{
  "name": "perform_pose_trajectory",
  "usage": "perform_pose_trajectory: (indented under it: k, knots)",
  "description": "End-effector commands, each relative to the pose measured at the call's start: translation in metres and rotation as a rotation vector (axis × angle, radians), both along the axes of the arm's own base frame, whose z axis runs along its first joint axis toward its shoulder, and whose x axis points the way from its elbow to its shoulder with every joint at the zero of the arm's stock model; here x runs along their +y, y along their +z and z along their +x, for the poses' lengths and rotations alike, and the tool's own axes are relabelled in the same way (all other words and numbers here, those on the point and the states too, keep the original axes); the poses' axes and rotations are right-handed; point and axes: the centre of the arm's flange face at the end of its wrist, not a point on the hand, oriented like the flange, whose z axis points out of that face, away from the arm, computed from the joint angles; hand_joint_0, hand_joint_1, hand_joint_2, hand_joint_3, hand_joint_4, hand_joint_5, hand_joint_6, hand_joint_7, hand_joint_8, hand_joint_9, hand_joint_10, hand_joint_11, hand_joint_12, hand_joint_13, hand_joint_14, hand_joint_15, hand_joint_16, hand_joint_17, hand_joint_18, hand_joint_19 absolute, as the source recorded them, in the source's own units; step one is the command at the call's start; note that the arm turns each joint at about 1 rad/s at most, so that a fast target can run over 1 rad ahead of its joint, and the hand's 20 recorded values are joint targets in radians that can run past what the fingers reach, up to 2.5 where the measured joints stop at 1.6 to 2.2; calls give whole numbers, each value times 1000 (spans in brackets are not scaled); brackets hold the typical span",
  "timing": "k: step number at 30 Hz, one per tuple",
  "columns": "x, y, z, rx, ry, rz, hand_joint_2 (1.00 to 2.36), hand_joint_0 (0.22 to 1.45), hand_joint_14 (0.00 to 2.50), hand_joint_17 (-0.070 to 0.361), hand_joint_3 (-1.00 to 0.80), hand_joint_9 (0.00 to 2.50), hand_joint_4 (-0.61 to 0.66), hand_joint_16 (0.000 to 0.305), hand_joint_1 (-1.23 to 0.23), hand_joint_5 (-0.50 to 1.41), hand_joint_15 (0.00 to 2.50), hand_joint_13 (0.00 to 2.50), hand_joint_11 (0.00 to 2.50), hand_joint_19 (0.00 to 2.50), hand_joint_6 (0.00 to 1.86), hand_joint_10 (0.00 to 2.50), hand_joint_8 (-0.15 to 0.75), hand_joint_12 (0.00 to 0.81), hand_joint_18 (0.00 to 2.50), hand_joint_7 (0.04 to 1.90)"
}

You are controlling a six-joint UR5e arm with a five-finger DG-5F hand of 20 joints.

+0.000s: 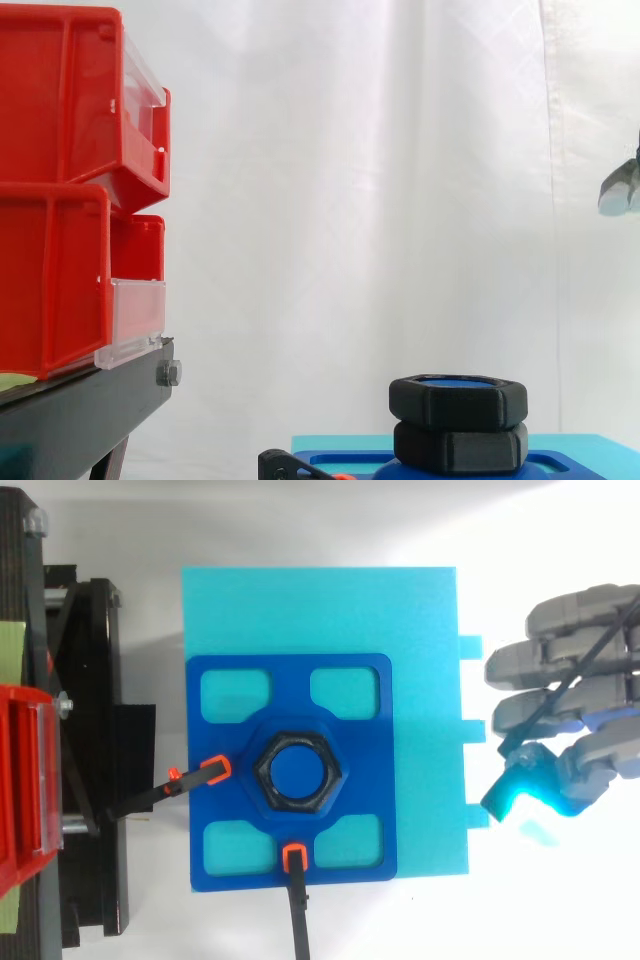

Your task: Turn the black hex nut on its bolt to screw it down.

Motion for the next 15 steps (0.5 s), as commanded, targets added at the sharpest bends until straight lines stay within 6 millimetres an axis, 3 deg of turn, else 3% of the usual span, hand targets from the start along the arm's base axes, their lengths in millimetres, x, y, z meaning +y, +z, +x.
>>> perform_pose_trajectory:
  k: [1, 10, 15]
  knots:
    - [1, 0, 0, 18, -17, 82, 1000, 470, 0, 134, -500, 302, 141, 60, -455, -233, 0, 128, 0, 147, 502, 0, 221, 343, 0, 702]
    - [4, 1, 1, 46, -37, 203, 1000, 475, 0, 132, -500, 17, 95, 58, -361, -286, 0, 0, 0, 156, 501, 0, 175, 337, 0, 605]
    - [4, 6, 8, -10, -36, 217, 1000, 465, 0, 134, -500, 0, 47, 60, -289, -300, 0, 0, 0, 151, 501, 0, 151, 339, 0, 590]
